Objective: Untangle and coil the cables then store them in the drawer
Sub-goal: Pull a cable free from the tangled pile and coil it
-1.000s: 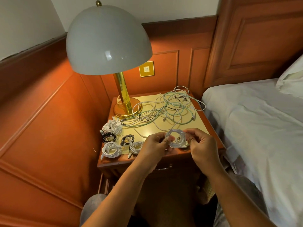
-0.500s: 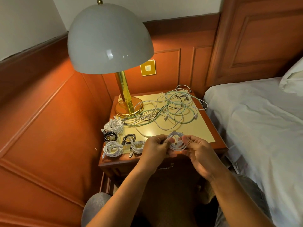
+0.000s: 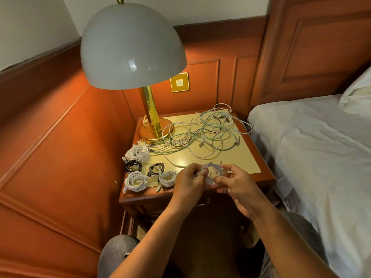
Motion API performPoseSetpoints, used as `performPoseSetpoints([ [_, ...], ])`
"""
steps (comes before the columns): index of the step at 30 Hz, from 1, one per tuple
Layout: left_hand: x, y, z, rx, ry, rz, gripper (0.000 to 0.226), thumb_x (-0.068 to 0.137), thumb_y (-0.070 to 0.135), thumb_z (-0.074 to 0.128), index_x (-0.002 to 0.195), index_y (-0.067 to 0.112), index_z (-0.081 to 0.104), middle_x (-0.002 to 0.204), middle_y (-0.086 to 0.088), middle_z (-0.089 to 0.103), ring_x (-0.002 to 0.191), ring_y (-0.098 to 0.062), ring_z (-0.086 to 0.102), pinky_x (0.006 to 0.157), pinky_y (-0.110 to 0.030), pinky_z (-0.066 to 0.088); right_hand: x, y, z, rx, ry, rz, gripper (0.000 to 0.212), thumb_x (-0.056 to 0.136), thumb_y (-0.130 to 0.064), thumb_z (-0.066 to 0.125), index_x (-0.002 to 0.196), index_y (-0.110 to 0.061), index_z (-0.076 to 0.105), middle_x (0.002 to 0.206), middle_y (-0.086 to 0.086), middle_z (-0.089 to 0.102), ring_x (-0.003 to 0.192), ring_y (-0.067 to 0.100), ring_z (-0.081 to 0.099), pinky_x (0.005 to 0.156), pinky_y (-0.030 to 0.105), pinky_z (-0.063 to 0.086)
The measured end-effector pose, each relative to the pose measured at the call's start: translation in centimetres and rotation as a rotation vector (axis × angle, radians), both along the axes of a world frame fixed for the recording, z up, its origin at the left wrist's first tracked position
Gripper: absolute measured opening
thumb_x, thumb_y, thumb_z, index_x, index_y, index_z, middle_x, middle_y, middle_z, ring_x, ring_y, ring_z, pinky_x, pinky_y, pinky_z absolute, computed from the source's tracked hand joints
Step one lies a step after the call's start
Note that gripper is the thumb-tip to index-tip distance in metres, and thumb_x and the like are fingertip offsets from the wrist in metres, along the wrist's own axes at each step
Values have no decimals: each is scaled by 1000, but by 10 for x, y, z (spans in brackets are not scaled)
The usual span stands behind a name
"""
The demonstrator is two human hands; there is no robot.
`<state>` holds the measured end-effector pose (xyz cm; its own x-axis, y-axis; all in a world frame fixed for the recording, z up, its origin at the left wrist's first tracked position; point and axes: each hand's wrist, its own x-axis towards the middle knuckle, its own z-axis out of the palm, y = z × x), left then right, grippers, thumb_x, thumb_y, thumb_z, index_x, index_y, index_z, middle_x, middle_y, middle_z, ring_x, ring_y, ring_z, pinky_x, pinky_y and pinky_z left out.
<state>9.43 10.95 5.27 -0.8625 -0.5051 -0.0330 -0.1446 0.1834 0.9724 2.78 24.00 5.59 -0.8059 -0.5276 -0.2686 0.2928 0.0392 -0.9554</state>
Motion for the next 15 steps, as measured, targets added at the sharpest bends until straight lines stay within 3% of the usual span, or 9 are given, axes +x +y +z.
performPoseSetpoints([
  [3,1,0,1,68,14,-25,11,95,16,59,101,10,65,86,-2,68,75,-8,67,72,-32,58,2,2,-5,-6,116,-85,30,89,-8,67,113,-19,55,100,12,68,86,21,71,68,25,52],
  [7,-2,2,-7,29,-47,-33,14,94,20,61,106,15,66,97,-3,69,89,-15,65,80,-33,53,7,4,-18,-32,191,-191,18,89,-10,68,105,-15,61,94,8,70,84,17,70,67,22,53],
  [12,-17,20,-21,-41,-128,-35,10,91,21,62,95,14,68,93,-4,69,91,-19,65,87,-42,53,-1,14,-33,48,210,-319,14,89,-7,66,100,-17,65,92,6,71,82,16,69,63,19,53],
  [15,-38,31,-23,-188,-116,-31,13,91,23,63,94,14,72,88,-1,70,86,-13,64,83,-39,53,-19,21,-35,115,228,-362,15,89,-8,67,97,-21,65,94,3,70,86,16,68,68,24,55],
])
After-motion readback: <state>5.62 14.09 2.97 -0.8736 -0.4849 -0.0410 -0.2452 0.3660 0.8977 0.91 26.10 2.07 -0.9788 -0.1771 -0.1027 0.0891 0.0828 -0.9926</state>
